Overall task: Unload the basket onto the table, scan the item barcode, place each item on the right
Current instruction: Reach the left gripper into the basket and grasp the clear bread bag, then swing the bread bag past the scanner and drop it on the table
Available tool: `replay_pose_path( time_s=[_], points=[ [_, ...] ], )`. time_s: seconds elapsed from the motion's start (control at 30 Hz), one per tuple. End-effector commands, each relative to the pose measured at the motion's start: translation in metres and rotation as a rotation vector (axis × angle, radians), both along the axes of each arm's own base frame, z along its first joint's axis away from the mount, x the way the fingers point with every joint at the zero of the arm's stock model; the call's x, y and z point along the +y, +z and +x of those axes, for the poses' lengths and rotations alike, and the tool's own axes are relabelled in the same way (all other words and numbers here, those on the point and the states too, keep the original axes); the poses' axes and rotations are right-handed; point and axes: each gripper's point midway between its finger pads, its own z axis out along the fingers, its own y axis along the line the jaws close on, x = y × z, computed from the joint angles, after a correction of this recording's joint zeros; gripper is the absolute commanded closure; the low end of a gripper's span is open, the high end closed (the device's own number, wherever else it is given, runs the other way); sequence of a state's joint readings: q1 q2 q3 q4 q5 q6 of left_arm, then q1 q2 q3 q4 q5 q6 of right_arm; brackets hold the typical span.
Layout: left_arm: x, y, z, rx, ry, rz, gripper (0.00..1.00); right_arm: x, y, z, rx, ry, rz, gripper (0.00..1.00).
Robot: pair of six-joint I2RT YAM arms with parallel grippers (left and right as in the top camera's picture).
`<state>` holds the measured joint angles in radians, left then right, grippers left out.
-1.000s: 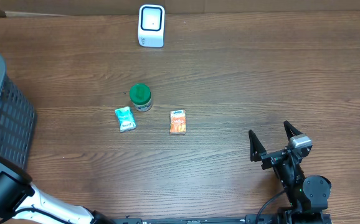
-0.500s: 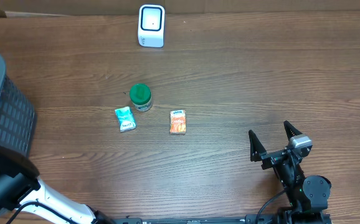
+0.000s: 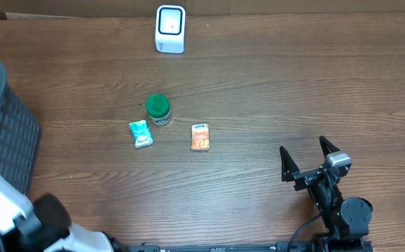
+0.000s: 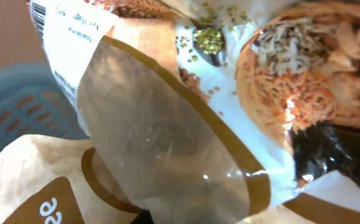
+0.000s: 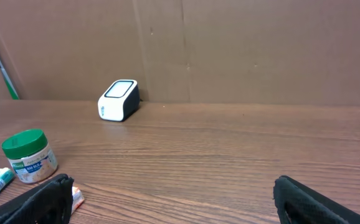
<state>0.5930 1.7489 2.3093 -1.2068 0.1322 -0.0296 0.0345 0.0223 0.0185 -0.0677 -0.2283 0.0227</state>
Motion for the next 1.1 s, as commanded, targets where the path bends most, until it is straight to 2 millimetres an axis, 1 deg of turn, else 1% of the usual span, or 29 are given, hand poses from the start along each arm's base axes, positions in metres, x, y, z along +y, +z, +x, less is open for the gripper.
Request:
replay_pose_path(
  time_s=[0.0, 0.07, 0.1, 0.13, 0.2, 0.37, 0.4, 0.53, 0.57, 0.63, 0.73, 0.83, 0.9, 1.07],
  points=[
    [-0.054, 0.046, -0.012, -0.124, -0.119, -0.018, 0.96, 0.0, -0.002, 0.0, -0.002, -0.001, 0.001, 0.0],
    [-0.084, 0.045, -0.014, -0.11, -0.191, -0.046, 0.96, 0.0, -0.002, 0.0, -0.003, -0.001, 0.001, 0.0],
    [-0.097, 0.04, -0.014, -0.088, -0.221, -0.06, 0.96, 0.0, -0.002, 0.0, -0.002, -0.001, 0.001, 0.0],
    [-0.125, 0.027, -0.013, -0.025, -0.281, -0.088, 0.96, 0.0, -0.002, 0.0, -0.002, -0.001, 0.001, 0.0],
    [-0.149, 0.01, -0.01, 0.046, -0.329, -0.101, 0.96, 0.0, -0.002, 0.0, -0.002, -0.001, 0.001, 0.0],
    [-0.221, -0.032, 0.004, 0.191, -0.513, -0.136, 0.96, 0.0, -0.002, 0.0, -0.002, -0.001, 0.001, 0.0],
    [-0.239, -0.043, 0.007, 0.222, -0.56, -0.138, 0.96, 0.0, -0.002, 0.0, -0.002, -0.001, 0.001, 0.0],
    [-0.297, -0.084, 0.012, 0.322, -0.674, -0.121, 0.96, 0.0, -0.002, 0.0, -0.002, -0.001, 0.001, 0.0],
    [-0.323, -0.106, 0.014, 0.362, -0.726, -0.096, 0.96, 0.0, -0.002, 0.0, -0.002, -0.001, 0.001, 0.0],
    [-0.351, -0.131, 0.016, 0.401, -0.782, -0.067, 0.96, 0.0, -0.002, 0.0, -0.002, -0.001, 0.001, 0.0],
    [-0.388, -0.166, 0.017, 0.444, -0.851, -0.055, 0.96, 0.0, -0.002, 0.0, -0.003, -0.001, 0.0, 0.0],
    [-0.42, -0.199, 0.018, 0.483, -0.895, -0.058, 0.96, 0.0, -0.002, 0.0, -0.002, -0.001, 0.001, 0.0],
    [-0.438, -0.219, 0.02, 0.512, -0.91, -0.064, 0.96, 0.0, -0.002, 0.0, -0.002, -0.001, 0.001, 0.0],
    [-0.473, -0.257, 0.021, 0.56, -0.952, -0.06, 0.96, 0.0, -0.002, 0.0, -0.002, -0.001, 0.001, 0.0]
  ],
)
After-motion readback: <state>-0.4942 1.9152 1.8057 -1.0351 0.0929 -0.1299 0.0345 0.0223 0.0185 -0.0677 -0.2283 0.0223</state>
